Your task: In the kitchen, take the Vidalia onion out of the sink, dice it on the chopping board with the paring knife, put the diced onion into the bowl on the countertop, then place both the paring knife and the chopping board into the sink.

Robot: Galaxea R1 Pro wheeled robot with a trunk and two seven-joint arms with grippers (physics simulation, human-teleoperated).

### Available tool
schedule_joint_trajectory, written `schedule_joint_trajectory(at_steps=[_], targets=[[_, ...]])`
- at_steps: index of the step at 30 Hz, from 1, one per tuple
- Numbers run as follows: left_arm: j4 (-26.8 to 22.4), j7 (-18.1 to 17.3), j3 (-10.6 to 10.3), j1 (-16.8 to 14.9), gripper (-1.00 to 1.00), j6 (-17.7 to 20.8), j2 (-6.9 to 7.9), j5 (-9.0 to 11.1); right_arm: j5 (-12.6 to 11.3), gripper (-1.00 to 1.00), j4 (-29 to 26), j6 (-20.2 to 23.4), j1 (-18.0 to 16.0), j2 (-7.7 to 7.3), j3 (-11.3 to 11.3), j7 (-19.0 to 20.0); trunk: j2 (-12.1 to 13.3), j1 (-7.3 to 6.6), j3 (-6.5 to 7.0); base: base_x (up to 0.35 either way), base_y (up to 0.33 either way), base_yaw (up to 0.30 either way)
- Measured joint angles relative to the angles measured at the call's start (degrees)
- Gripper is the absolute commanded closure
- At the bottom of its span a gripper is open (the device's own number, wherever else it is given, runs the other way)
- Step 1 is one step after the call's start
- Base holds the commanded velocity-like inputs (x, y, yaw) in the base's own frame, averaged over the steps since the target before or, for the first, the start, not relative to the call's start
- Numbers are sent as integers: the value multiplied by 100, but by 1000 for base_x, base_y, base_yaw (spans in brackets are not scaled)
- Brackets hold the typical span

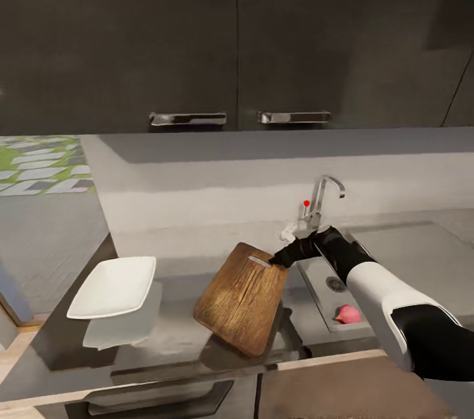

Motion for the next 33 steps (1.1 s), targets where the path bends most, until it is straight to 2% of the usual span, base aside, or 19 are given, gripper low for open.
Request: schedule_joint_trajectory(at_steps=[7,12,15,16,17,19,20,21,25,30,33], targets=[[0,-2,0,0,-100,0,0,0,3,100,0,5,1,2,6,-2,0,0,37,0,0,-243],[1,-1,0,0,-100,-2,0,0,0,100,2,11,-4,12,-6,-26,0,0,45,0,0,-48],[1,-1,0,0,-100,-2,0,0,13,100,0,41,-2,19,-96,-219,0,0,46,0,0,-5],[1,-2,0,0,-100,-2,0,0,17,100,-1,66,-5,21,-208,-318,0,0,46,0,0,-1],[1,-2,-4,0,-100,-2,0,0,64,100,-9,106,-8,37,-594,-585,1,1,47,0,0,0],[1,-2,-3,0,-100,-3,0,0,45,100,-5,143,-9,80,-907,-956,0,1,46,0,0,0],[2,-2,-3,0,-100,-3,0,0,39,100,-14,163,-8,161,-1108,-1423,1,1,46,0,0,0],[1,-2,-3,0,-100,-2,0,0,54,100,-1,176,-7,211,-1102,-1698,0,0,46,0,0,0],[5,-2,-6,0,-100,-2,0,1,-37,100,7,213,-5,423,-1171,-2377,0,0,45,0,0,0],[39,-1,-8,0,-100,-2,0,2,-59,100,34,236,-4,620,-1181,-2632,0,0,45,0,0,0],[68,0,-8,0,-100,-2,0,0,-69,100,80,409,-1,780,-1215,-2740,0,0,45,0,0,0]])
